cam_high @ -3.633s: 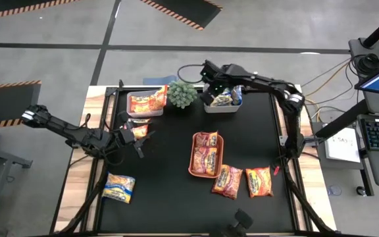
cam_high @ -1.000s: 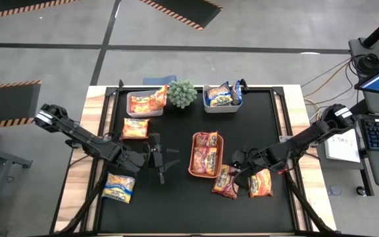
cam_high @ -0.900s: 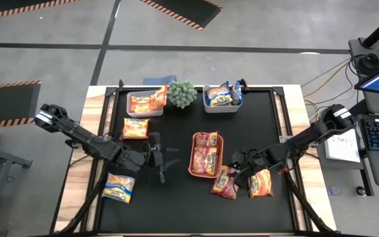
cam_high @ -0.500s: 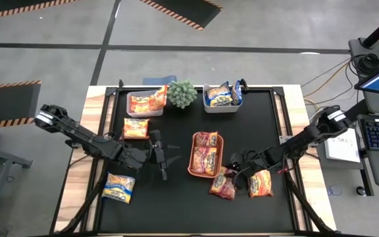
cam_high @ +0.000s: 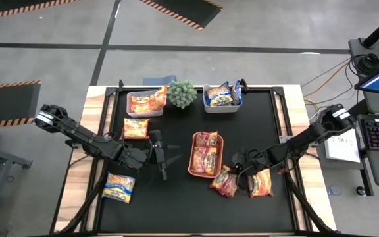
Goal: Sort Maruchan noodles
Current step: Put the red noodle pack into the orange bin
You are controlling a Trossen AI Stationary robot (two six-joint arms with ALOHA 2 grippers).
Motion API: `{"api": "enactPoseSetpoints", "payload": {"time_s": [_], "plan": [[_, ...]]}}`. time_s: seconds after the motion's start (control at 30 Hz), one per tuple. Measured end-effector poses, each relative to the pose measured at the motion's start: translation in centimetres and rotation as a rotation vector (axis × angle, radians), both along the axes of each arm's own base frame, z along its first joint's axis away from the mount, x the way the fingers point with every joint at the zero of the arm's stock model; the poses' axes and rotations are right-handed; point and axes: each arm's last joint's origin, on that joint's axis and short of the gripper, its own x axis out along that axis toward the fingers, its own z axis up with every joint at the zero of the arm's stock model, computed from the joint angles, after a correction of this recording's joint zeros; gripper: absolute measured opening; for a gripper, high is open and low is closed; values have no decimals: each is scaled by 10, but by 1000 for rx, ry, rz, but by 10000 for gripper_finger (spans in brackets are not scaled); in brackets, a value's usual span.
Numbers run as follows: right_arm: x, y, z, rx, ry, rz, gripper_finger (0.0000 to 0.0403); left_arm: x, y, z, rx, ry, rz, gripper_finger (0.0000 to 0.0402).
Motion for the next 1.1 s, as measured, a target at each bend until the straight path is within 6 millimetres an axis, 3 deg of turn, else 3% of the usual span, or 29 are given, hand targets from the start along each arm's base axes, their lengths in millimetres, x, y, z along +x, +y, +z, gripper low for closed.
{"api": "enactPoseSetpoints", "payload": {"time_s": [0.37, 0.63, 0.87, 1.1], "plan": [[-13, -6, 30, 39, -69, 7, 9, 1, 2, 0, -20, -6, 9, 149], [-29, -12, 56, 95, -144, 32, 9, 9, 12, -2, -92, 1, -97, 149], [-39, -11, 75, 125, -242, 100, 9, 32, 25, -21, -129, -15, -98, 149], [-44, -7, 82, 154, -284, 142, 9, 54, 54, -44, -219, 1, -152, 175]]}}
